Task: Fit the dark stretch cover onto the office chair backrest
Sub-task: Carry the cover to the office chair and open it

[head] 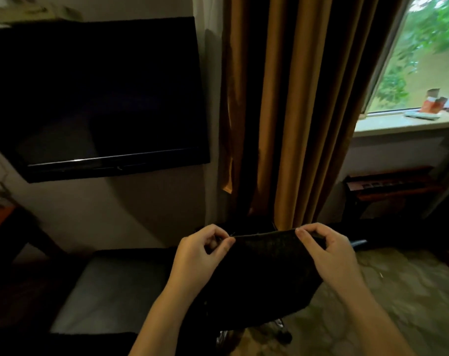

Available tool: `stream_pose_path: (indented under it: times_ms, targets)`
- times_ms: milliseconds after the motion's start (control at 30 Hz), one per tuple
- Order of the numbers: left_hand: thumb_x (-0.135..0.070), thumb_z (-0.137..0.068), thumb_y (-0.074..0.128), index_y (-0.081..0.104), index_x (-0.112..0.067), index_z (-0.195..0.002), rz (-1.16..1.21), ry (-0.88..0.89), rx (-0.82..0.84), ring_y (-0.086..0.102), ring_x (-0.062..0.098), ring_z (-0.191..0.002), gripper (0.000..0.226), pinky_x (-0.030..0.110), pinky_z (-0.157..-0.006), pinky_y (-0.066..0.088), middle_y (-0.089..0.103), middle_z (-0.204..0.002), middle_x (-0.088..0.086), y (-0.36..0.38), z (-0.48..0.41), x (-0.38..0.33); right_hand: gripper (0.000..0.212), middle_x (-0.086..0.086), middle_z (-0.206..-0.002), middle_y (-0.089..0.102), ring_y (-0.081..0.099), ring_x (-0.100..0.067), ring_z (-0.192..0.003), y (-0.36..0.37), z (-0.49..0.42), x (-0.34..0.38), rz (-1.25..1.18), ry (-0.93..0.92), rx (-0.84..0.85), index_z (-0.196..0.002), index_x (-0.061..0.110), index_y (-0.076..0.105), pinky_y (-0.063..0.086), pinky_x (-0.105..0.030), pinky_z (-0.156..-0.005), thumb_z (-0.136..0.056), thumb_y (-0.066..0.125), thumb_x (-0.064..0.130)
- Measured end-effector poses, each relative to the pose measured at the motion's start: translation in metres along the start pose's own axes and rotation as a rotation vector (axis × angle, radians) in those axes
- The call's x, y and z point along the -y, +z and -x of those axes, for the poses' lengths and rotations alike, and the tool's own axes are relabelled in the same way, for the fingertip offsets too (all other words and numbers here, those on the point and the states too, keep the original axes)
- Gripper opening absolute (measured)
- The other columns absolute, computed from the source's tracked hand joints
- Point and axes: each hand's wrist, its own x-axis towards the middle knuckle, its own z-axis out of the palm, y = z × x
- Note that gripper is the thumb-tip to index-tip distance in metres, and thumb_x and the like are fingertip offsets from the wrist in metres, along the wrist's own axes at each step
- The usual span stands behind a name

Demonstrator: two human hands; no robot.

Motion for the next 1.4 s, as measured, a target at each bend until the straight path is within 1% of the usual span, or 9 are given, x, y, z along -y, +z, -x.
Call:
stream_pose_path:
  times_ms: [267,433,533,700,833,967,1100,1233,1400]
  targets:
    - [-0.030,-0.086,0.068,0.063,-0.033,-0.077,-0.070,-0.062,-0.109,0.053,0.006,-0.060,0.011,0.018,-0.055,0.042,0.057,-0.067,-0.010,0.073,0.000,-0.022,0.011,0.007,-0.070,0.070,0.067,-0.006,-0.063,-0.057,-0.034,-0.040,-0.051,0.065,0.141,-0.082,0.019,0.070,0.050,-0.016,-0.051,-0.089,0.062,0.020]
    - [-0.029,-0.086,0.068,0.063,-0.031,-0.076,-0.079,-0.107,-0.130,0.050,0.005,-0.057,0.011,0.018,-0.054,0.040,0.053,-0.060,-0.010,0.089,-0.004,-0.028,0.010,-0.001,-0.074,0.071,0.069,-0.014,-0.070,-0.069,-0.042,-0.050,-0.096,0.080,0.167,-0.083,0.019,0.071,0.059,-0.035,-0.061,-0.088,0.062,0.022]
    - [-0.030,-0.086,0.068,0.064,-0.030,-0.078,-0.094,-0.097,-0.113,0.053,0.007,-0.059,0.009,0.028,-0.058,0.046,0.056,-0.063,-0.003,0.093,-0.013,-0.032,0.011,-0.004,-0.073,0.070,0.068,-0.018,-0.068,-0.074,-0.044,-0.053,-0.107,0.092,0.147,-0.083,0.020,0.071,0.058,-0.045,-0.064,-0.088,0.063,0.023]
    - [-0.035,-0.085,0.067,0.063,-0.036,-0.076,-0.097,-0.109,-0.114,0.054,0.009,-0.059,0.010,0.038,-0.059,0.049,0.057,-0.065,-0.004,0.098,-0.027,-0.034,0.011,-0.002,-0.072,0.070,0.069,-0.017,-0.067,-0.083,-0.054,-0.055,-0.103,0.098,0.150,-0.082,0.020,0.071,0.059,-0.045,-0.063,-0.088,0.063,0.024]
    - [-0.031,-0.086,0.068,0.063,-0.032,-0.077,-0.119,-0.074,-0.080,0.054,0.010,-0.060,0.010,0.033,-0.059,0.047,0.057,-0.064,-0.004,0.101,-0.034,-0.035,0.010,0.000,-0.073,0.070,0.068,-0.016,-0.068,-0.085,-0.062,-0.057,-0.085,0.078,0.132,-0.083,0.022,0.071,0.059,-0.039,-0.062,-0.088,0.062,0.023]
    - [-0.033,-0.088,0.066,0.062,-0.030,-0.082,-0.235,-0.096,-0.001,0.056,0.012,-0.062,0.007,0.037,-0.062,0.049,0.059,-0.066,-0.001,0.098,-0.046,-0.025,0.010,-0.005,-0.070,0.070,0.067,-0.025,-0.065,-0.076,-0.069,-0.070,-0.014,0.103,0.179,-0.083,0.025,0.070,0.057,-0.048,-0.063,-0.089,0.062,0.028]
    - [-0.036,-0.090,0.062,0.061,-0.029,-0.085,-0.320,-0.140,0.084,0.056,0.013,-0.063,0.009,0.035,-0.062,0.047,0.057,-0.068,-0.001,0.101,-0.060,-0.008,0.009,-0.006,-0.071,0.069,0.066,-0.030,-0.065,-0.060,-0.076,-0.090,0.079,0.140,0.230,-0.083,0.030,0.068,0.055,-0.048,-0.063,-0.089,0.062,0.032]
    - [-0.038,-0.092,0.060,0.059,-0.030,-0.085,-0.366,-0.193,0.152,0.054,0.011,-0.059,0.011,0.029,-0.054,0.041,0.053,-0.065,-0.005,0.107,-0.071,0.016,0.010,-0.002,-0.074,0.069,0.064,-0.019,-0.062,-0.047,-0.086,-0.108,0.161,0.198,0.272,-0.084,0.028,0.068,0.053,-0.035,-0.059,-0.090,0.061,0.033]
    - [-0.040,-0.092,0.059,0.059,-0.028,-0.088,-0.369,-0.262,0.201,0.052,0.009,-0.059,0.013,0.025,-0.054,0.039,0.052,-0.067,-0.007,0.113,-0.085,0.043,0.011,0.003,-0.076,0.067,0.061,-0.010,-0.064,-0.031,-0.095,-0.125,0.246,0.226,0.287,-0.083,0.028,0.066,0.039,-0.013,-0.047,-0.091,0.061,0.033]
